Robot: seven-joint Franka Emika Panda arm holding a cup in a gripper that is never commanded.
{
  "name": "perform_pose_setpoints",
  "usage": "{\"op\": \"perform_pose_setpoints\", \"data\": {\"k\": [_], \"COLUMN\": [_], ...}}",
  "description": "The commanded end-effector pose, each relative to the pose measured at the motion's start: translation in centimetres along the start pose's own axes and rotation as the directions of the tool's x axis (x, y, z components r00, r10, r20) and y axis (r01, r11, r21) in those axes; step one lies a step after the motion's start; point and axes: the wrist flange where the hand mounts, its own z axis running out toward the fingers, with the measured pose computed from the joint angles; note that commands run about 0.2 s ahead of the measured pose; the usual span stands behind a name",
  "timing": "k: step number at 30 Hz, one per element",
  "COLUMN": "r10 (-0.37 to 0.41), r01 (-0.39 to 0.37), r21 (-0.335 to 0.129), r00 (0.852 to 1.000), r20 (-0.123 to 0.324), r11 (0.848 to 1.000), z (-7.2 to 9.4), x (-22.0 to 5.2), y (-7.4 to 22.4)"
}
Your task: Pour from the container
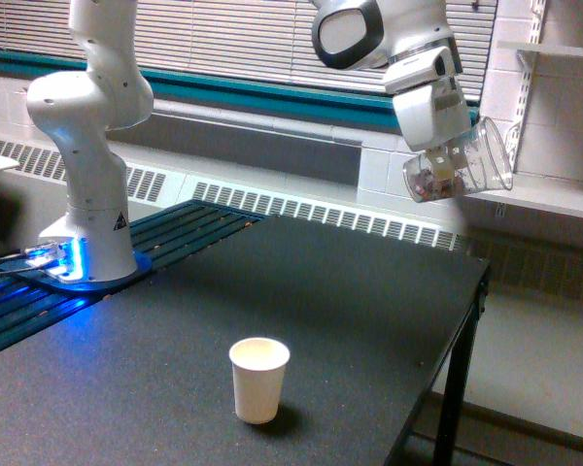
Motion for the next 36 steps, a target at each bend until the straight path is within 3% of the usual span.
{"op": "perform_pose_setpoints", "data": {"k": [1,8,17,27,36], "r10": [0.005,0.003,0.022,0.023,0.007], "r01": [-0.004,-0.002,-0.022,-0.029,-0.019], "r21": [-0.002,0.020,0.006,-0.067,-0.122], "r00": [1.000,1.000,0.999,0.996,0.995], "r20": [0.016,-0.010,-0.032,-0.090,-0.102], "r11": [1.000,1.000,1.000,0.997,0.992], "z": [0.7,0.5,0.7,0.0,1.2], "x": [-0.3,-0.4,0.8,3.4,4.0], "y": [0.2,0.5,3.3,7.8,11.9]}}
